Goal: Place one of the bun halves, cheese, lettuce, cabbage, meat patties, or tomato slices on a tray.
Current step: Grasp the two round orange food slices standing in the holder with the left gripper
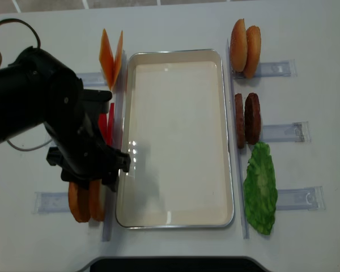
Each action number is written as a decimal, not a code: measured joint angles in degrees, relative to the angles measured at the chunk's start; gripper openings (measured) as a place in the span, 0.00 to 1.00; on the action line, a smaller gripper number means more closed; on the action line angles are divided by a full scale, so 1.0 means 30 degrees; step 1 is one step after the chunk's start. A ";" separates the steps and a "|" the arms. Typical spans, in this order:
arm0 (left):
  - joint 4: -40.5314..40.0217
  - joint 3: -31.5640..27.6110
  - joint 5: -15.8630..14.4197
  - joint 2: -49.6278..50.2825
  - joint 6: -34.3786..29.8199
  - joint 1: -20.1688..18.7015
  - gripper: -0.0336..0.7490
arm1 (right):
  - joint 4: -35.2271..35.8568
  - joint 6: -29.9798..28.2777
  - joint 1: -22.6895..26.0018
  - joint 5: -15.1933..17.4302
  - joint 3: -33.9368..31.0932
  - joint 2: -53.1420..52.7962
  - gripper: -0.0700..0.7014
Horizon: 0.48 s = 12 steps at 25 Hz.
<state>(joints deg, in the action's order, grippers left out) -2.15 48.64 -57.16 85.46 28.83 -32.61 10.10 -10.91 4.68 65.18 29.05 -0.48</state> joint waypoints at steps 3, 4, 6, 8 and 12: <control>0.0000 0.0000 -0.0153 0.0000 0.0000 0.0000 0.62 | 0.0000 0.0000 0.0000 0.0000 0.0000 0.0000 0.34; 0.0000 0.0000 -0.0160 0.0000 0.0007 0.0000 0.60 | 0.0000 0.0000 0.0000 0.0000 0.0000 0.0000 0.34; 0.0000 0.0000 -0.0176 0.0000 0.0007 0.0000 0.57 | 0.0000 0.0000 0.0000 0.0000 0.0000 0.0000 0.34; -0.0015 0.0000 -0.0182 0.0000 0.0007 0.0000 0.55 | 0.0000 0.0000 0.0000 0.0000 0.0000 0.0000 0.34; -0.0015 0.0000 -0.0198 0.0000 0.0007 0.0000 0.52 | 0.0000 0.0000 0.0000 0.0000 0.0000 0.0000 0.34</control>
<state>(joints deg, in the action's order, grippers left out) -2.19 48.64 -57.75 85.46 28.85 -32.61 10.10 -10.91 4.68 65.18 29.05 -0.48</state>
